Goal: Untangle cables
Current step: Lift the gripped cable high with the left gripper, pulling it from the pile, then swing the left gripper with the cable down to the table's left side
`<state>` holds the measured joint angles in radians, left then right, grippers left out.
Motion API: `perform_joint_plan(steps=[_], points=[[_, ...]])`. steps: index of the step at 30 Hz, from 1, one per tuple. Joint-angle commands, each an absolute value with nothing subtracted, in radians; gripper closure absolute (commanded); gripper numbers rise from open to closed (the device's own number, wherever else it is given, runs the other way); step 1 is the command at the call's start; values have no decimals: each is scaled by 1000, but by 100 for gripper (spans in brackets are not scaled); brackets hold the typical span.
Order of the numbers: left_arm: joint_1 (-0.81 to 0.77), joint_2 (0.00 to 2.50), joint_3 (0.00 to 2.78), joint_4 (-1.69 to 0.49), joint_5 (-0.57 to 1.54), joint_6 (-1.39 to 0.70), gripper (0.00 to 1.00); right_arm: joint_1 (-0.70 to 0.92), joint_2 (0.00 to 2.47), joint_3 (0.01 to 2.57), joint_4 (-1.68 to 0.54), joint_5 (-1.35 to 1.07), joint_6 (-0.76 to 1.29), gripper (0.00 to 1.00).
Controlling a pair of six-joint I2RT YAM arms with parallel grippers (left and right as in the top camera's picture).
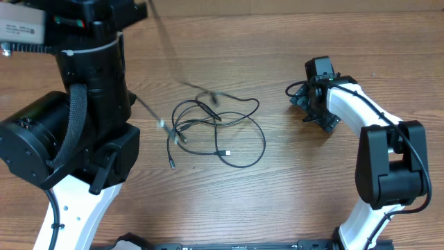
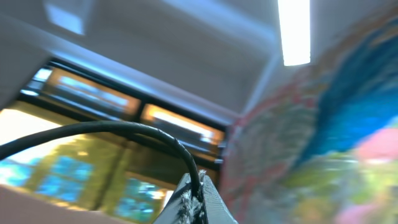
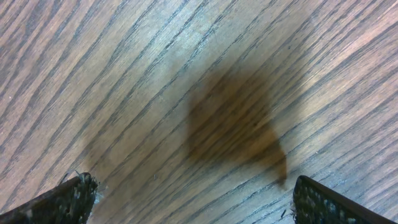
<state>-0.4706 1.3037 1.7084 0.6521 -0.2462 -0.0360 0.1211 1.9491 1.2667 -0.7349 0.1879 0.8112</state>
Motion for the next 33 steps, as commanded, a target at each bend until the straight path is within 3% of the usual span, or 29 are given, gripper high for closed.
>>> perform_joint_plan(steps=[1,8,14,27,33], points=[[-472,1288,1727,651,-394,133,96,120,1938,1263,-733,196,815,0],[-472,1253,1727,648,-385,376,96,120,1938,1263,-733,196,815,0],[-472,1254,1727,502,-469,527,96,120,1938,1263,-733,196,815,0],[-471,1256,1727,-182,-515,523,96,120,1938,1263,-733,196,815,0],[-472,1256,1726,-532,-513,325,96,120,1938,1263,-733,196,815,0]])
